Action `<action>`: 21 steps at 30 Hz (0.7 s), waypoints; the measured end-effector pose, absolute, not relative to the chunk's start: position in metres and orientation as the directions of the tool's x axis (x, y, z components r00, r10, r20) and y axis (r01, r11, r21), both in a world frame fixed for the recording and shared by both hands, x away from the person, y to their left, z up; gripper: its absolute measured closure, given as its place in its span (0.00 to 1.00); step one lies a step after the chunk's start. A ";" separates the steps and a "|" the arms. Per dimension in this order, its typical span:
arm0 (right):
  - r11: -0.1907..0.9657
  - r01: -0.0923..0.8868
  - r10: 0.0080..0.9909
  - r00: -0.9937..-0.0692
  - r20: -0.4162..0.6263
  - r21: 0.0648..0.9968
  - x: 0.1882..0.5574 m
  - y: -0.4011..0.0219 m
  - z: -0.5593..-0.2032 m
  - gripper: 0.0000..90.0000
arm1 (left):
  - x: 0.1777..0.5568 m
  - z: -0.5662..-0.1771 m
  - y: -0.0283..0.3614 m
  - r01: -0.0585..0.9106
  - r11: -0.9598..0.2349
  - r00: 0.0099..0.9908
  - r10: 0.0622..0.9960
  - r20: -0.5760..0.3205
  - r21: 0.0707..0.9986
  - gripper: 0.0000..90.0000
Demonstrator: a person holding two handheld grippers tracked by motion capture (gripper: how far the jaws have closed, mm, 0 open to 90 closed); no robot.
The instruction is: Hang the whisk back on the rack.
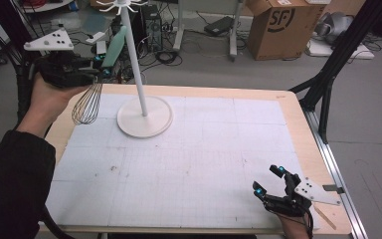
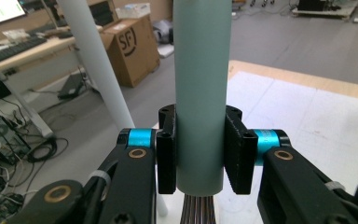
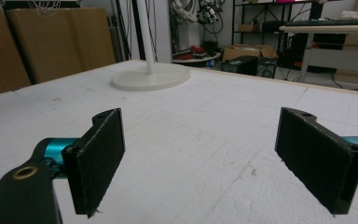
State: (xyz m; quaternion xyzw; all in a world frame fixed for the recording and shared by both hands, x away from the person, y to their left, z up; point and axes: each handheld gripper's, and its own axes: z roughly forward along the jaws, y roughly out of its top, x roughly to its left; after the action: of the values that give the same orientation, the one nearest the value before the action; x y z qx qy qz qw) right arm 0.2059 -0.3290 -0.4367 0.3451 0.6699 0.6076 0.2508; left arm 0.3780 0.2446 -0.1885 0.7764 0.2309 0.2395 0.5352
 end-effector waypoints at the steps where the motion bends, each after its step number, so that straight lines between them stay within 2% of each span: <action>1: 0.022 0.160 0.767 -0.636 0.086 0.987 0.206 -0.329 -0.437 0.17 | 0.378 -0.187 0.246 0.099 -0.307 0.774 0.621 0.121 0.946 0.77; 14: 0.016 0.160 0.765 -0.638 0.091 0.987 0.206 -0.329 -0.437 0.17 | 0.391 -0.175 0.273 0.102 -0.215 0.719 0.691 0.077 0.971 0.77; 21: 0.017 0.155 0.765 -0.638 0.087 0.988 0.206 -0.329 -0.437 0.17 | 0.399 -0.171 0.283 0.131 -0.188 0.759 0.651 0.023 0.973 0.77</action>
State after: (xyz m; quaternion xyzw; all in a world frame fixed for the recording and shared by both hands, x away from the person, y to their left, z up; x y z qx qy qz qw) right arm 0.2059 -0.3294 -0.4369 0.3442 0.6681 0.6106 0.2497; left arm 0.3987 0.2826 -0.1708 0.7374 0.2651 0.2241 0.5795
